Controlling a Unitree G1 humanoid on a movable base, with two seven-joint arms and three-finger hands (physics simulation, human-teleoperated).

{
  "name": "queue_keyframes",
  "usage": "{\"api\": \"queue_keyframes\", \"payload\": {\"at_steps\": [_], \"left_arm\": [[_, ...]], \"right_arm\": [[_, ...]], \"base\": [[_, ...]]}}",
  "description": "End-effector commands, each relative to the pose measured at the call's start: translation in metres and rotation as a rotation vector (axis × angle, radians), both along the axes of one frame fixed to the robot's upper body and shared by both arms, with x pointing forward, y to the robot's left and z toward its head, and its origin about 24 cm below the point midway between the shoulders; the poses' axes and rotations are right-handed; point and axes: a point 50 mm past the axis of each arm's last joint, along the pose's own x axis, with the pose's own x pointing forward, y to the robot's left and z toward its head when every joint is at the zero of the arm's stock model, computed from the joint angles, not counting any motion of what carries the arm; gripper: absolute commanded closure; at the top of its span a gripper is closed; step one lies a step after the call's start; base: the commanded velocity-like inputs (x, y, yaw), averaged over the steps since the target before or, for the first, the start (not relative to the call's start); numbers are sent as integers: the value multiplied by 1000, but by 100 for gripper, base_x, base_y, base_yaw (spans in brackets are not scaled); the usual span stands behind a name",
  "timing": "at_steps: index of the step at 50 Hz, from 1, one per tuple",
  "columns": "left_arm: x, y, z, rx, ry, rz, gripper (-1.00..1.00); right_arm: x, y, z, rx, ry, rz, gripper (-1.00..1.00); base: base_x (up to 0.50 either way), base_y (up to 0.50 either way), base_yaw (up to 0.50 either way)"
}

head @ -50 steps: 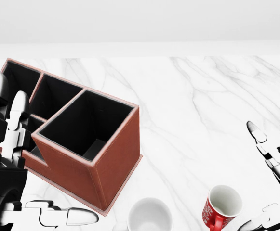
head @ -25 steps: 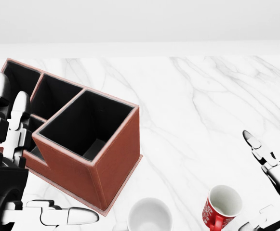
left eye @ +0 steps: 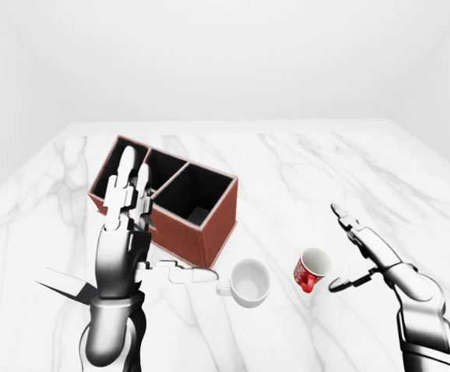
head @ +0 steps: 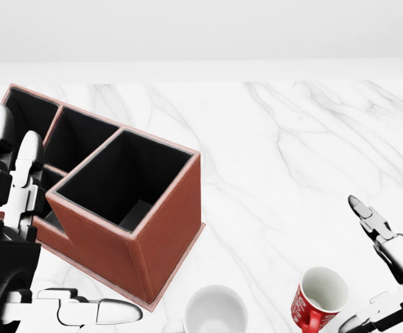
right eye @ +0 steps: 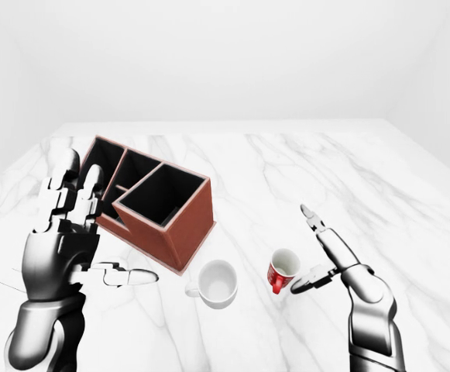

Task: Pick up the red mug and place it to the right of the caddy.

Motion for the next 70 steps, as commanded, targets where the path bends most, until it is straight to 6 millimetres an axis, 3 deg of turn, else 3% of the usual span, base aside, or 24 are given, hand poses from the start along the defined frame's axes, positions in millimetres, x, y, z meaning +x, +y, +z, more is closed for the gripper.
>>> {"api": "queue_keyframes", "payload": {"at_steps": [1, 6, 31, 56, 70], "left_arm": [[0, 1, 0, 0, 0, 1, -100], [1, 0, -1, 0, 7, 0, -100], [0, 0, 0, 0, 0, 0, -100], [0, 1, -1, -1, 5, 0, -100], [0, 1, 0, -1, 3, 1, -100]], "right_arm": [[4, -4, -14, 12, 49, -28, -100], [4, -7, -25, 17, 90, -50, -100], [12, 1, -16, -20, 58, -14, -100], [15, -1, -33, -10, 117, -43, -100], [17, 4, -31, -24, 111, -24, -100]], "base": [[0, 0, 0], [0, 0, 0], [0, 0, 0], [0, 0, 0], [0, 0, 0]]}}
